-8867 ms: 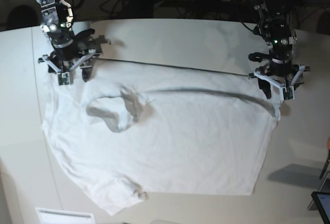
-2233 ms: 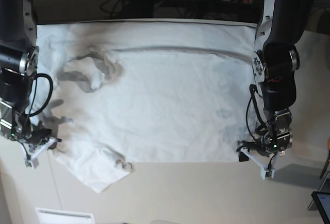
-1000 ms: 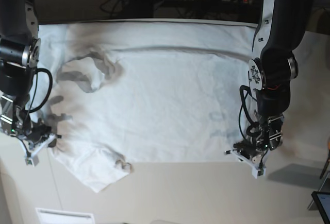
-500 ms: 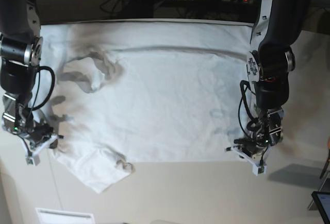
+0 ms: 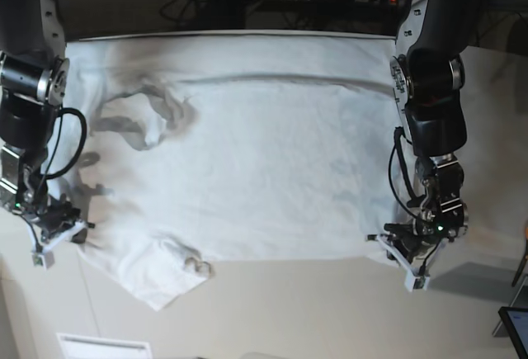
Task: Fold the T-shirt properly
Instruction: 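Close both grippers on the hem corners of the white shirt, then lift the hem with both grippers and fold it over onto the collar edge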
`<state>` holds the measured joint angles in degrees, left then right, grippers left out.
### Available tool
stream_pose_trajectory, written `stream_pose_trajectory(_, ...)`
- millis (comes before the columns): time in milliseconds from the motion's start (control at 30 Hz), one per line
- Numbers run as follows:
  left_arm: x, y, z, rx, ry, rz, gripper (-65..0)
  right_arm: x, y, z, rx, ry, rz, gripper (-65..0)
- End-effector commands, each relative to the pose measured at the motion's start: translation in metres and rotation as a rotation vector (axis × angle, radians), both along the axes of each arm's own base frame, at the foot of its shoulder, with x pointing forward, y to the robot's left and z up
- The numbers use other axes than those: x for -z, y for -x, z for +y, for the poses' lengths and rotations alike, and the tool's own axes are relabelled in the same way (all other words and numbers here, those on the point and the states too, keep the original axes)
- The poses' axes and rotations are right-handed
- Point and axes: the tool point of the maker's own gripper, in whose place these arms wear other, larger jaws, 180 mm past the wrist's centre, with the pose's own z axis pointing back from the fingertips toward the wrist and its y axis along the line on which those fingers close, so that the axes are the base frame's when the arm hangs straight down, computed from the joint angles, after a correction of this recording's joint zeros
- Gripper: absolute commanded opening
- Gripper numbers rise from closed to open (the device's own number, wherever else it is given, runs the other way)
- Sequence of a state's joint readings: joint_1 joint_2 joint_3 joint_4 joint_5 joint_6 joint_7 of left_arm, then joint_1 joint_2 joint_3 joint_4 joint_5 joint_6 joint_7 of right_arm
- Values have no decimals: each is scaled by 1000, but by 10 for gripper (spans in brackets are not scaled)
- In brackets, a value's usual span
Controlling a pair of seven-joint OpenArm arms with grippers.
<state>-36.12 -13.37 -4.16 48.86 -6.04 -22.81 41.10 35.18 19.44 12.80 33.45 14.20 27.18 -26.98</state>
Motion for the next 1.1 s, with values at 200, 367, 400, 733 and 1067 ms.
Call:
stream_pose_trajectory(200, -38, 3, 16, 10, -89, -74, -650, -54, -21, -17, -3, 65, -100, -647)
stream_pose_trajectory(367, -49, 14, 27, 7, -137, -76, -650, -55, -16, -17, -19, 87, -71, -647)
stream_pose_trajectory(400, -51, 16, 27, 8, -146, -73, -650, -57, -17, -18, -19, 91, -76, -647)
stream_pose_trajectory(733, -58, 46, 24, 24, -225, -57, -650, -52, 5, -31, -30, 151, -13, -647)
stream_pose_trajectory(1067, -66, 85, 17, 40, -309, -31, -650, -51, 24, -32, -28, 211, 19, -647)
